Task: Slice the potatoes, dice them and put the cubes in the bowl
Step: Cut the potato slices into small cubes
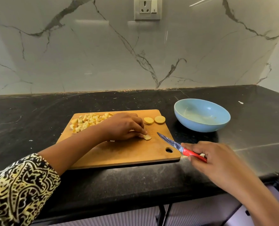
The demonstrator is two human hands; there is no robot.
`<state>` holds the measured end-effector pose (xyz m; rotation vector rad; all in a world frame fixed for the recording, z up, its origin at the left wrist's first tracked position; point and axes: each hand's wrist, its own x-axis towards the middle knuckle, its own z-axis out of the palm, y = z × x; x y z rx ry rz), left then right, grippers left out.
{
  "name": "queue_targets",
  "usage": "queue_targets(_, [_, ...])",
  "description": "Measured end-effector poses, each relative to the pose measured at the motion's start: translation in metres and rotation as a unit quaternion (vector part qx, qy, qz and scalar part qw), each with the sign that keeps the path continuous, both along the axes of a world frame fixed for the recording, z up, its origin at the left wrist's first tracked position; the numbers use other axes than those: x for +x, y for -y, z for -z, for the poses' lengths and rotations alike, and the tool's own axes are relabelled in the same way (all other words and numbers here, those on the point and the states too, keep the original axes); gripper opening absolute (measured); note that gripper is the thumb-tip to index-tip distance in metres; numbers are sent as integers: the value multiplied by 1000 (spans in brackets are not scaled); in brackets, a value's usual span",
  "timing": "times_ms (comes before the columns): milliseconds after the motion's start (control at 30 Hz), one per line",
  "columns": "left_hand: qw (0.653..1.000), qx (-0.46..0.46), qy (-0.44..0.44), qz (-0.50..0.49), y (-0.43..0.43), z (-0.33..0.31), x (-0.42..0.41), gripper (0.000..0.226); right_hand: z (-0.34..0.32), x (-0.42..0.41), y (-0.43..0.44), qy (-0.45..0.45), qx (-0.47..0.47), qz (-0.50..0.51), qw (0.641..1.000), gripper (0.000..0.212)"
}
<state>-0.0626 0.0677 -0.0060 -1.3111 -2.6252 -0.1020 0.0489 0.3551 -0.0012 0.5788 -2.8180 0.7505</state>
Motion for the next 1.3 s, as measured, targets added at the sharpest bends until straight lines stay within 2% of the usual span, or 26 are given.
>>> queue_targets(100, [998, -14, -52, 17, -1, 2, 3, 24, 0, 4, 3, -2, 4, 2, 1000, 37])
queue_targets(233, [994, -39, -98, 22, -4, 4, 7, 39, -1, 7, 5, 1, -3, 7, 1000, 38])
queue_targets(533, [997, -16, -72, -17, -12, 4, 7, 41, -3, 11, 8, -6, -25, 16, 1000, 37])
queue_targets(700, [998, 26, -49, -40, -12, 6, 8, 25, -2, 11, 8, -9, -28, 18, 999, 38])
queue_targets(867, [994, 86, 8, -67, -11, 5, 11, 21, -1, 11, 7, -12, -31, 19, 999, 38])
queue_targets(1033, [996, 51, 51, -59, -13, -1, 10, 22, 0, 11, 8, -9, -35, 16, 999, 37])
queue_targets(1300, [997, -26, -47, -58, -18, -1, 11, 27, -5, 16, 17, 4, -8, 14, 1000, 35])
